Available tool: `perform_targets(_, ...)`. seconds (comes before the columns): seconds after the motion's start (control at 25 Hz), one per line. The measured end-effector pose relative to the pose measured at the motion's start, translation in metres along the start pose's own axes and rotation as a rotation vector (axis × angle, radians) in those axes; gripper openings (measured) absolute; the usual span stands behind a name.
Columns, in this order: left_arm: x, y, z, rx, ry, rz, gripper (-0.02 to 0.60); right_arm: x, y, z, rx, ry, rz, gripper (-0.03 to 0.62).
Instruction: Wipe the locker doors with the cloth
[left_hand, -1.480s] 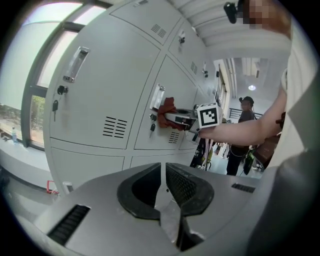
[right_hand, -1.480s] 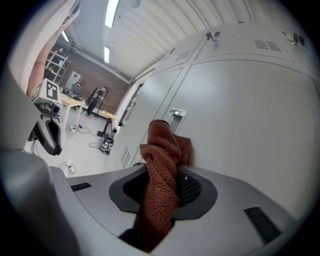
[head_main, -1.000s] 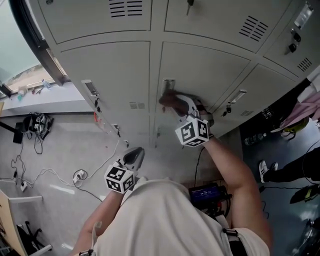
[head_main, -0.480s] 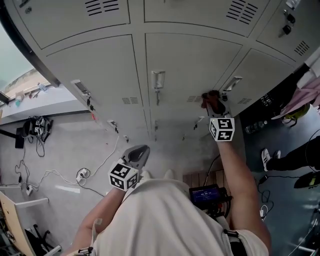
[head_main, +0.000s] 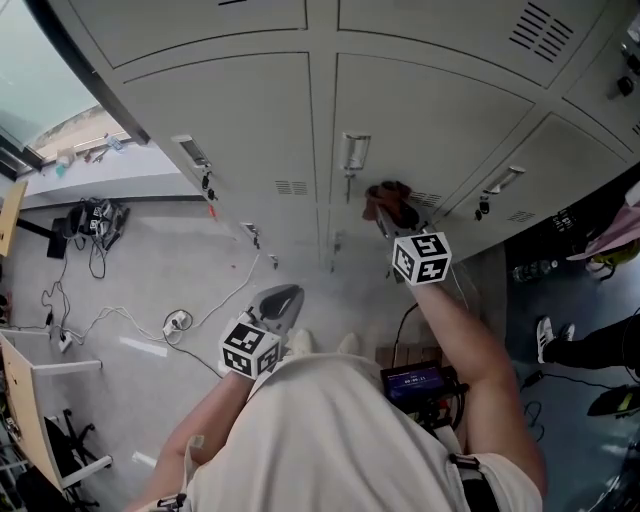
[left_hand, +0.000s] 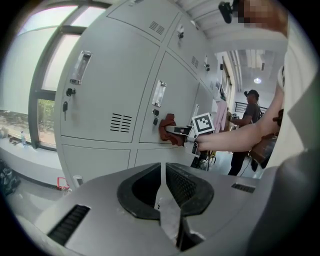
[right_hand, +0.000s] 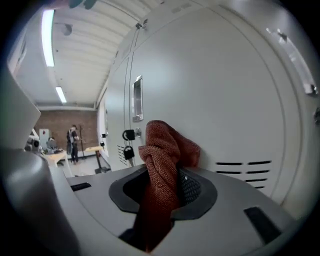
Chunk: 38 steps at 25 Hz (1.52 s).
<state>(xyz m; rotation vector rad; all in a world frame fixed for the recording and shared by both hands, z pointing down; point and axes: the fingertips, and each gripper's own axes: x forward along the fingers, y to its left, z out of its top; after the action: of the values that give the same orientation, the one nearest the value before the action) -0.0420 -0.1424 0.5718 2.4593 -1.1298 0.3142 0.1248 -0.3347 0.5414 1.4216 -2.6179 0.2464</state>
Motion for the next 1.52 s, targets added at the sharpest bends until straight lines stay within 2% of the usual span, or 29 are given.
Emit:
perform_targets(0.12, -0.010, 0.011, 0.000, -0.017, -0.020, 0.049, 0.035, 0.026, 0.035, 0.002, 0.132, 0.016, 0.110, 0.115)
perform_targets(0.24, -0.019, 0.019, -0.002, -0.034, -0.031, 0.090, 0.035, 0.046, 0.060, -0.003, 0.242, 0.064, 0.181, 0.115)
perform_targets(0.32, -0.023, 0.023, -0.004, -0.042, -0.036, 0.110, 0.035, 0.057, 0.073, -0.010, 0.269, 0.109, 0.228, 0.115)
perform_targets(0.44, -0.025, 0.026, -0.002, -0.051, -0.043, 0.125, 0.035, 0.068, 0.086, -0.025, 0.248, 0.208, 0.282, 0.115)
perform_targets(0.52, -0.021, 0.023, 0.000, -0.052, -0.047, 0.118, 0.035, 0.065, 0.079, -0.038, 0.247, 0.265, 0.262, 0.115)
perform_targets(0.6, -0.014, 0.018, 0.003, -0.046, -0.046, 0.099, 0.035, 0.053, 0.057, -0.049, 0.310, 0.290, 0.207, 0.115)
perform_targets(0.72, 0.001, 0.009, 0.002, -0.032, -0.034, 0.058, 0.035, 0.025, 0.008, -0.057, 0.429, 0.281, 0.113, 0.115)
perform_targets(0.8, 0.011, 0.002, 0.002, -0.025, -0.025, 0.027, 0.035, 0.004, -0.025, -0.053, 0.468, 0.259, 0.048, 0.115)
perform_targets(1.0, 0.031, -0.017, 0.004, -0.004, -0.010, -0.043, 0.035, -0.049, -0.105, -0.064, 0.487, 0.258, -0.142, 0.115)
perform_targets(1.16, 0.037, -0.023, 0.007, 0.007, -0.011, -0.060, 0.035, -0.067, -0.135, -0.079, 0.448, 0.285, -0.239, 0.115)
perform_targets(1.32, 0.029, -0.016, 0.003, -0.005, -0.014, -0.023, 0.035, -0.051, -0.121, -0.099, 0.496, 0.338, -0.245, 0.115)
perform_targets(1.52, 0.009, 0.003, 0.000, -0.038, -0.030, 0.065, 0.035, -0.003, -0.057, -0.114, 0.512, 0.411, -0.090, 0.115)
